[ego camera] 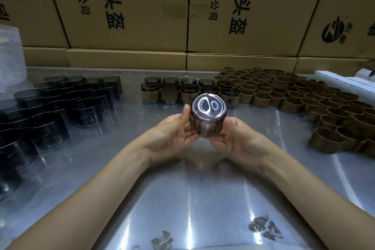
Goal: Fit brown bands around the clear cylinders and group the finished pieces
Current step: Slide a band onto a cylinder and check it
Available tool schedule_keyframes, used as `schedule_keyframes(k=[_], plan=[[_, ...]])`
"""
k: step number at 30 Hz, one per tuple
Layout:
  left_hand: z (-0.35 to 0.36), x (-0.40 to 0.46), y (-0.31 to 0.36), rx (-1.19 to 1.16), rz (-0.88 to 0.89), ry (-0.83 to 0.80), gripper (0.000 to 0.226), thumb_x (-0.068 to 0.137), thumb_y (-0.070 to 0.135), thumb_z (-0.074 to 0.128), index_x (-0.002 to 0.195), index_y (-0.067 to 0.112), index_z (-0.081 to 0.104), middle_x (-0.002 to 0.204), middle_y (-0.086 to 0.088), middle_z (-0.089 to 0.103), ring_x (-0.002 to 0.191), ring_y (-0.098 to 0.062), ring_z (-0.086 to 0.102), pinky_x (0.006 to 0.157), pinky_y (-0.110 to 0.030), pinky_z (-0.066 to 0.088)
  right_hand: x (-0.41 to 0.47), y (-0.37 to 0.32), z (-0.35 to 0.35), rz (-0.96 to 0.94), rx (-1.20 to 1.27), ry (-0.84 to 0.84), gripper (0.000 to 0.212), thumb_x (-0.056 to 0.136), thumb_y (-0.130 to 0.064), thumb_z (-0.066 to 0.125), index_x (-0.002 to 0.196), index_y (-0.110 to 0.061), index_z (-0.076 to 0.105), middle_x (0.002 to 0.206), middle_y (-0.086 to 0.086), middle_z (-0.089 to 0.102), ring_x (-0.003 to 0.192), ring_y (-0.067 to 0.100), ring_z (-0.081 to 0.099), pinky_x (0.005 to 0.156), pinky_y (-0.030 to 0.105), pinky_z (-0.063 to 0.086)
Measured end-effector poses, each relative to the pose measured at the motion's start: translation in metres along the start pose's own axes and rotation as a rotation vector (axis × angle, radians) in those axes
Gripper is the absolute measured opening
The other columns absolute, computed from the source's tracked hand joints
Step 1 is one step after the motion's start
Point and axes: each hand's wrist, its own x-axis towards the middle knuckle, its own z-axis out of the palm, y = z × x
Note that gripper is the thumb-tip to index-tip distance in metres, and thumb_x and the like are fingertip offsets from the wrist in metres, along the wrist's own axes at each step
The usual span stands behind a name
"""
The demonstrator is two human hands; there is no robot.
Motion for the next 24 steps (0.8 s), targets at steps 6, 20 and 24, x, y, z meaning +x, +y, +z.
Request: schedule_keyframes(k=[6, 20, 24], plan=[[0.002, -0.004, 0.003, -0.063, 0.004, 0.035, 0.061, 0.058, 0.058, 0.081, 0.104, 0.017, 0.075, 0.111, -0.007, 0.07, 0.108, -0.018, 0.065, 0.1, -0.032, 0.048, -0.001, -0.006, -0.006, 0.056, 0.016, -0.04, 0.062, 0.058, -0.057, 0.082, 0.11, -0.024, 0.073, 0.117, 0.006, 0.068, 0.112, 0.02, 0.063, 0.094, 0.034, 0.051], [-0.004, 0.004, -0.007, 0.882, 0.441, 0.414, 0.042, 0.087, 0.05, 0.057, 0.072, 0.01, 0.06, 0.079, 0.004, 0.06, 0.081, -0.009, 0.055, 0.084, -0.032, 0.041, 0.011, 0.006, 0.005, -0.205, -0.534, 0.38, 0.018, 0.095, -0.014, 0.052, 0.084, -0.017, 0.065, 0.125, -0.004, 0.046, 0.103, 0.009, 0.056, 0.088, 0.029, 0.05], [-0.011, 0.004, -0.008, 1.121, 0.526, 0.479, 0.032, 0.077, 0.05, 0.064, 0.075, 0.018, 0.064, 0.1, 0.002, 0.062, 0.099, -0.006, 0.057, 0.089, -0.017, 0.041, 0.012, 0.009, 0.0, -0.341, -0.941, 0.419, 0.018, 0.095, -0.015, 0.055, 0.087, -0.03, 0.062, 0.117, -0.008, 0.043, 0.112, 0.005, 0.048, 0.098, 0.018, 0.039]])
